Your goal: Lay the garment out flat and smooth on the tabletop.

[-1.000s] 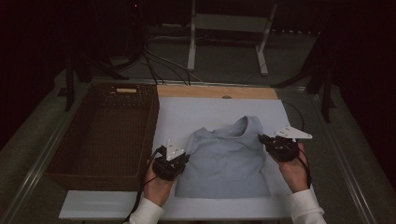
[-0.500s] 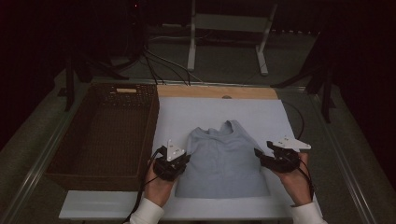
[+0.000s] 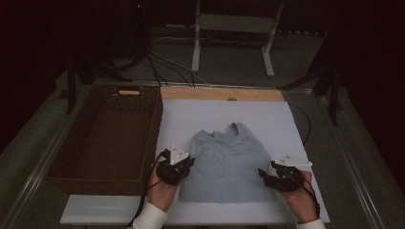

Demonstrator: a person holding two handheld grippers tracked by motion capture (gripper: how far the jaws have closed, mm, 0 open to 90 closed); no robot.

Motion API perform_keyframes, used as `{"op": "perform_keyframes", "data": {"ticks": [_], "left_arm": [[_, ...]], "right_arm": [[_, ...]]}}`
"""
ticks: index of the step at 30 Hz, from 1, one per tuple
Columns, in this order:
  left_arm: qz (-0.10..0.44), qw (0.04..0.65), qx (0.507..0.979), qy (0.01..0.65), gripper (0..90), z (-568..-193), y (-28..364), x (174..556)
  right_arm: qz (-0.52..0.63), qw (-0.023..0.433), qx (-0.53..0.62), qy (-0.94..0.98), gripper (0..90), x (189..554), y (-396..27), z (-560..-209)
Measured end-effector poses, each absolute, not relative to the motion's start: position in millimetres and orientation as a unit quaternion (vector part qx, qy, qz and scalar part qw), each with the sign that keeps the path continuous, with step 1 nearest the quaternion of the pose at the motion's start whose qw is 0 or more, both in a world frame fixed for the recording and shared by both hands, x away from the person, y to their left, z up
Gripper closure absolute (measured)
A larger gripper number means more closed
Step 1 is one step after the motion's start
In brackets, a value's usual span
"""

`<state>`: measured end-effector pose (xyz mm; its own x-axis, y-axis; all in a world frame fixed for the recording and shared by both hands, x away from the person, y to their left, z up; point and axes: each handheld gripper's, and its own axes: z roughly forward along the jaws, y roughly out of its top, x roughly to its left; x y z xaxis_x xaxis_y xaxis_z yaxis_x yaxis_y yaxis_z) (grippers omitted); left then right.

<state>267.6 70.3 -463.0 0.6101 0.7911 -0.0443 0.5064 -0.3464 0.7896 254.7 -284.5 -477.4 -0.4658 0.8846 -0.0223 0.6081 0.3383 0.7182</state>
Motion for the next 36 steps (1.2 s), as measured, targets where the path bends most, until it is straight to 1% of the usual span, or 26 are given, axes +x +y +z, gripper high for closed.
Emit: {"op": "perform_keyframes", "data": {"ticks": [1,3,6,8,10,11,12,13,14,17,21,24,26,31,36], "left_arm": [[0.177,0.404,0.801,0.404,83.5,-463,70,267],[0.178,0.405,0.8,0.404,83.5,-462,70,267],[0.178,0.404,0.801,0.405,83.5,-463,71,268],[0.178,0.404,0.8,0.406,83.5,-463,71,268],[0.18,0.404,0.8,0.407,83.5,-463,71,268],[0.18,0.404,0.8,0.407,83.6,-463,71,268],[0.18,0.403,0.8,0.406,83.6,-463,71,268],[0.18,0.404,0.799,0.407,83.5,-463,71,268],[0.18,0.404,0.799,0.407,83.5,-463,71,268],[0.179,0.403,0.8,0.406,83.6,-463,71,268],[0.166,0.4,0.809,0.397,82.6,-467,65,268],[0.17,0.404,0.808,0.394,72.8,-466,64,267],[0.177,0.408,0.801,0.401,67.9,-463,69,267],[0.173,0.412,0.794,0.413,65.5,-462,78,269],[0.162,0.421,0.797,0.401,64.1,-465,73,265]], "right_arm": [[0.328,0.208,0.475,0.79,37.8,254,-285,-478],[0.327,0.199,0.481,0.789,38.2,253,-284,-480],[0.319,0.186,0.48,0.796,42.6,251,-282,-486],[0.314,0.179,0.48,0.8,47.5,252,-282,-489],[0.317,0.165,0.48,0.802,62.1,253,-282,-491],[0.316,0.166,0.478,0.803,68.3,253,-281,-491],[0.314,0.168,0.478,0.803,77.8,253,-281,-490],[0.311,0.167,0.478,0.804,83.0,253,-282,-490],[0.312,0.165,0.478,0.805,85.9,252,-282,-490],[0.311,0.173,0.477,0.803,87.1,250,-285,-486],[0.294,0.196,0.508,0.785,87.4,249,-294,-480],[0.288,0.199,0.513,0.784,87.3,249,-299,-482],[0.283,0.206,0.515,0.782,87.2,248,-302,-482],[0.282,0.21,0.527,0.774,87.0,247,-312,-481],[0.285,0.212,0.531,0.769,86.7,245,-316,-481]]}}
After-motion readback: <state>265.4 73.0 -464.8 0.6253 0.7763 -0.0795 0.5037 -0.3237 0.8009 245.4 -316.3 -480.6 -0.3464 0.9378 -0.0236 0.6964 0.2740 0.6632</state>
